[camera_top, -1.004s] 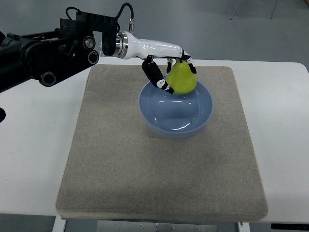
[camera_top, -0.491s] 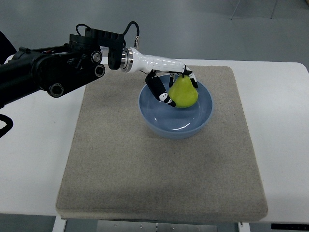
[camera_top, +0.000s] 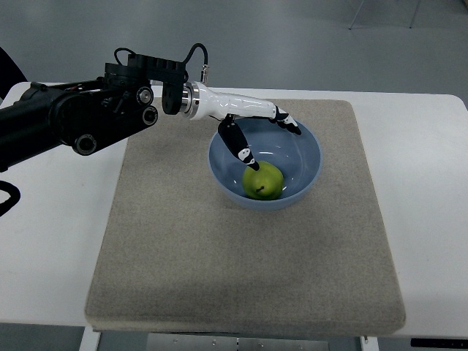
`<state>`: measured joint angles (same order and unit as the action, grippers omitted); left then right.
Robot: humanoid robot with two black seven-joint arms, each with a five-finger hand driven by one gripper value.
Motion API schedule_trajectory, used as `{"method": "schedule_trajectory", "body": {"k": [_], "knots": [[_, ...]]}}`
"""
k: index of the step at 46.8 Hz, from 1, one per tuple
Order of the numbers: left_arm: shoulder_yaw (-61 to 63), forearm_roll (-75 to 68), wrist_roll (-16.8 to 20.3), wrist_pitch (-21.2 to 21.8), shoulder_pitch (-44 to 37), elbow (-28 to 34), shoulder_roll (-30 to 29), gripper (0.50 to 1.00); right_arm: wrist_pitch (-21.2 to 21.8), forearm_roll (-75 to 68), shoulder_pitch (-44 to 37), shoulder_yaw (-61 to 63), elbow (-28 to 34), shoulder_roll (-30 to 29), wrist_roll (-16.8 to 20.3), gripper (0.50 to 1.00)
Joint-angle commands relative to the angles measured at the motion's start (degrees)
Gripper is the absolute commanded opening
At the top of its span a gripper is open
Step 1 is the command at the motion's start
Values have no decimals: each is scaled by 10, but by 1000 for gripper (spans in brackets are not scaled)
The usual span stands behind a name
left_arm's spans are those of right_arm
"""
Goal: Place pear in bowl with left hand
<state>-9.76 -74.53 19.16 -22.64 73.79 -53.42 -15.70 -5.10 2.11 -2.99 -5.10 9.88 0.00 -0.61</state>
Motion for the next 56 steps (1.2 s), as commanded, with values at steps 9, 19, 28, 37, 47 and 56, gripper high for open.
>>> {"method": "schedule_trajectory", "body": {"k": [9,19,28,37,47,56], "knots": [[-2,0,0,0,0,0,0,921,0,0,0,0,1,0,0,924],[-16,1,0,0,7,8,-3,921,0,0,0,0,0,0,0,924],[-50,1,0,6,8,72,-3,921,0,0,0,0,0,0,0,924],[-50,-1,0,23,8,147,-8,921,0,0,0,0,1,0,0,924],[-40,-8,0,39,4,215,-14,919,0,0,0,0,1,0,0,924],[-40,-11,-2,55,1,269,-14,919,0,0,0,0,1,0,0,924]]}}
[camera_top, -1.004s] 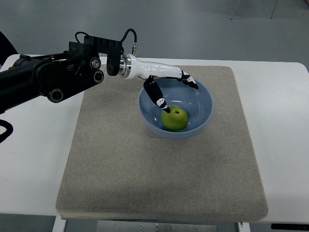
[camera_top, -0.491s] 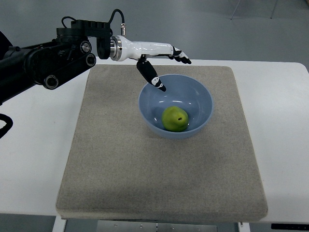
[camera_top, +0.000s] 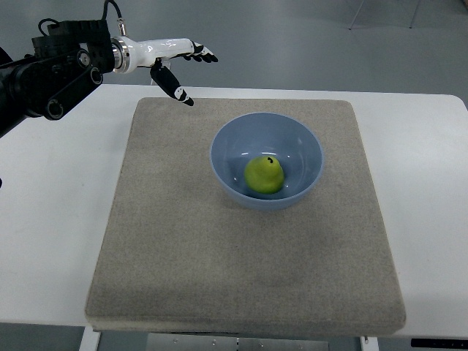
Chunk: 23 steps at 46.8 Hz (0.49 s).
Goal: Place pear in bowl with left hand
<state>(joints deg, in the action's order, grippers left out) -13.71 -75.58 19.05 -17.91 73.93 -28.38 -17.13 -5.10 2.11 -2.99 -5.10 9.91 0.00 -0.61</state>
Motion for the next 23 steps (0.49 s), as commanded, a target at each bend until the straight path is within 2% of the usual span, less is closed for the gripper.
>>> {"method": "schedule_trajectory", "body": {"k": [1,13,23], "knots": [[0,1,-2,12,0,25,1,919,0,0,0,0,-1,0,0,924],[-3,18,-9,81,-4,136,8,915,0,0,0,0,0,0,0,924],[-2,140,-12,117,-43,195,16,913,0,0,0,0,-1,0,0,924]]}}
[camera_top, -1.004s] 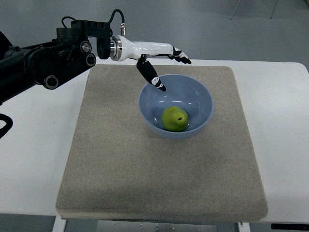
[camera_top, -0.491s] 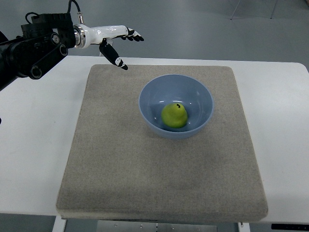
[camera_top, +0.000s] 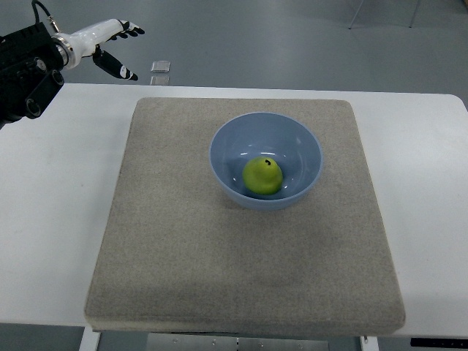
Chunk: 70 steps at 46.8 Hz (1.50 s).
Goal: Place pear in bowl with left hand
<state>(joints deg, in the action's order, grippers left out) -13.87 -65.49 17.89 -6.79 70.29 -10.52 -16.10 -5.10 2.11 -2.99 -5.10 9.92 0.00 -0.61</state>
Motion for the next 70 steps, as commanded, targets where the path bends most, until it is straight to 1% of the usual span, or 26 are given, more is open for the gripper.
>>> {"method": "schedule_trajectory", "body": {"k": [1,6,13,16,19,23,27,38,42,50,58,61,62,63,64,70], "knots": [[0,50,0,9,-9,23,7,911,0,0,0,0,0,0,0,924],[-2,109,0,41,-20,37,18,913,0,0,0,0,0,0,0,924],[-6,203,0,92,-31,31,32,906,0,0,0,0,-1,0,0,924],[-8,270,0,109,-32,31,37,906,0,0,0,0,0,0,0,924],[-7,360,0,112,-33,30,43,906,0,0,0,0,0,0,0,924],[0,475,1,93,-45,27,47,911,0,0,0,0,0,0,0,924],[0,534,5,57,-58,22,48,906,0,0,0,0,0,0,0,924],[-12,563,16,35,-74,20,49,904,0,0,0,0,0,0,0,924],[-12,594,23,20,-76,20,49,904,0,0,0,0,0,0,0,924],[-12,661,26,-15,-77,16,53,904,0,0,0,0,0,0,0,924],[-12,715,39,-48,-77,16,56,906,0,0,0,0,-1,0,0,924],[-12,729,40,-53,-77,16,56,926,0,0,0,0,-1,0,0,924],[-12,729,40,-53,-76,16,56,947,0,0,0,0,0,0,0,924],[-12,729,40,-53,-76,16,56,981,0,0,0,0,-1,0,0,924],[-12,729,40,-53,-76,16,56,992,0,0,0,0,-1,0,0,924],[-12,729,40,-52,-75,16,58,992,0,0,0,0,0,0,0,924]]}}
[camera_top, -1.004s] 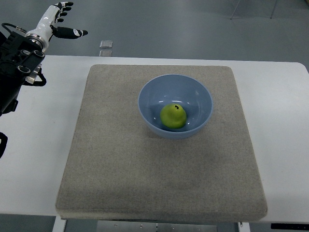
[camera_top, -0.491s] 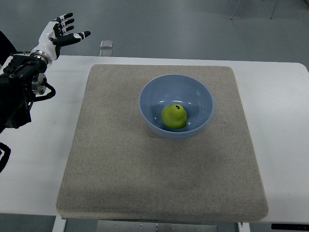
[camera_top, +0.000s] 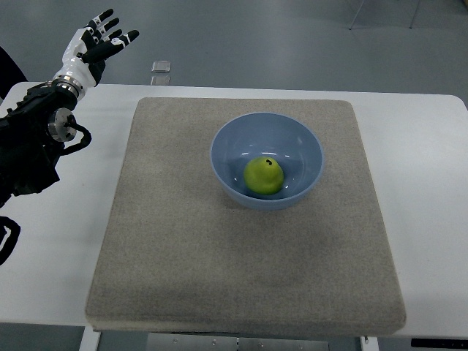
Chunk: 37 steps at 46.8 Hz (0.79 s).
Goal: Place pear in bowl with left hand
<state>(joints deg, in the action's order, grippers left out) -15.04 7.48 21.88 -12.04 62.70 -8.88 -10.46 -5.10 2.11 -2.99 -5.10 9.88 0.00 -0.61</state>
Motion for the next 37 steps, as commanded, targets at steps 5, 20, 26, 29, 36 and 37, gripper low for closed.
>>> {"method": "schedule_trajectory", "body": {"k": [5,20,26,29,36,37], "knots": [[1,-1,0,5,3,0,10,992,0,0,0,0,1,0,0,926],[-9,3,0,9,1,2,28,992,0,0,0,0,0,0,0,924],[-23,3,0,9,1,4,36,992,0,0,0,0,1,0,0,924],[-23,2,1,9,1,5,36,992,0,0,0,0,0,0,0,924],[-22,1,0,9,0,6,36,992,0,2,1,-4,1,0,0,924],[-22,1,0,9,0,6,36,992,0,-1,3,-1,1,0,0,924]]}}
